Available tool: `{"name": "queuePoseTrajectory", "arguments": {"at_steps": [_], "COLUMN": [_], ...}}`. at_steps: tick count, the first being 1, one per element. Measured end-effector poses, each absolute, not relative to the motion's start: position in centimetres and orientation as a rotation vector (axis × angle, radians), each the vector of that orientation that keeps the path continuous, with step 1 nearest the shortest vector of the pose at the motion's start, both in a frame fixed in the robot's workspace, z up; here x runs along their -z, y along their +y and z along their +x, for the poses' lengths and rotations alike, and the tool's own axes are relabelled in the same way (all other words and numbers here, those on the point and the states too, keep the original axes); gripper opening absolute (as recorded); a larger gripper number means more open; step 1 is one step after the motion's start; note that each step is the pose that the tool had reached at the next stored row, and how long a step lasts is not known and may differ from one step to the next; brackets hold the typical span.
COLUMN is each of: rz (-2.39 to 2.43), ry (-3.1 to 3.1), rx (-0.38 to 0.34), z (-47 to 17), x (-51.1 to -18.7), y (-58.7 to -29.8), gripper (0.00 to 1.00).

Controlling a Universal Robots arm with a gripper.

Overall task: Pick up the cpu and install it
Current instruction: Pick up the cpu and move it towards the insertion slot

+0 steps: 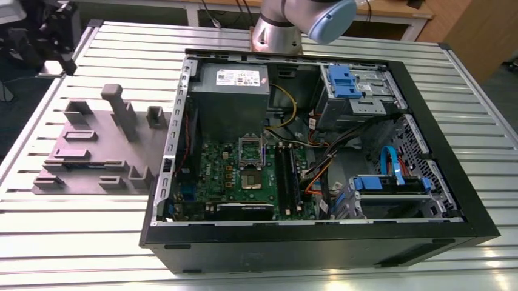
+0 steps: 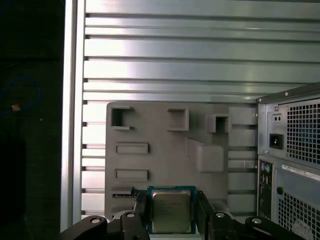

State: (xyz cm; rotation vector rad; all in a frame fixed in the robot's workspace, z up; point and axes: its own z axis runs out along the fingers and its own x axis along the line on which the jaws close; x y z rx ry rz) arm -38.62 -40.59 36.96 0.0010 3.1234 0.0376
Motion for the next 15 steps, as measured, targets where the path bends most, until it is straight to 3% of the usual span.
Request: {"name": "queuePoseTrajectory", "arguments": {"at_steps": [15], "rz": [0.002], "ry": [3.124], "rx": [-0.037], "z": [-33.3], "x": [-36.7], "y": [-40.6], "gripper": [0.47]}}
